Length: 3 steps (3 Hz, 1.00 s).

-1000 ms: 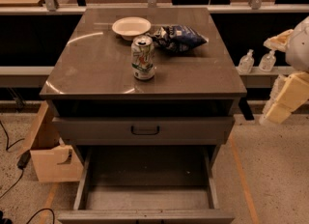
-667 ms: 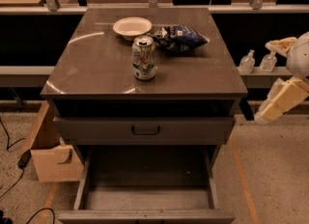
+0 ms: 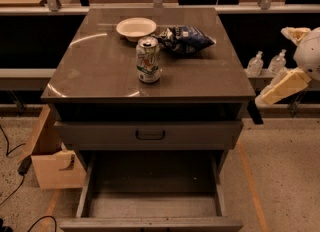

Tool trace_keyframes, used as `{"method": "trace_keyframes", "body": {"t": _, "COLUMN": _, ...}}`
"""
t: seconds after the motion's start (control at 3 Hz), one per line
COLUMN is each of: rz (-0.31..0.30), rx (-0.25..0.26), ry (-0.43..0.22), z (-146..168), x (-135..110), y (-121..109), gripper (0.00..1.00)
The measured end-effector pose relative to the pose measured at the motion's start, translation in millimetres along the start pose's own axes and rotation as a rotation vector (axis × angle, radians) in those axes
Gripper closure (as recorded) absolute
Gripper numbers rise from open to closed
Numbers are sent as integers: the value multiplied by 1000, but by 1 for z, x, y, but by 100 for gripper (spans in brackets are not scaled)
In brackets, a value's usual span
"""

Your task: Place blue chip bag into middle drawer

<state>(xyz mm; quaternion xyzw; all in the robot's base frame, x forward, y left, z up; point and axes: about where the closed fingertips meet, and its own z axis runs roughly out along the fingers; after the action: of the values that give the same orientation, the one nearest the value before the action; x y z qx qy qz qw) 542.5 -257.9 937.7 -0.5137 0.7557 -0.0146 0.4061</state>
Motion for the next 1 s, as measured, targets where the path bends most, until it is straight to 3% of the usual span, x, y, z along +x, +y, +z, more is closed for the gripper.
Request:
{"method": "trace_keyframes", "body": {"t": 0.33, "rz": -2, "rx": -9, "ry": 2, "z": 0, "x": 0, "y": 3, "gripper": 0}}
{"method": "trace_keyframes", "body": {"t": 0.67, "rz": 10, "rx": 32, "ry": -25, "z": 14, "x": -7, "y": -2, "gripper": 0}}
{"method": "trace_keyframes", "body": {"t": 1.0, "rz": 23, "rx": 56, "ry": -105, "z": 42, "x": -21, "y": -18, "gripper": 0}}
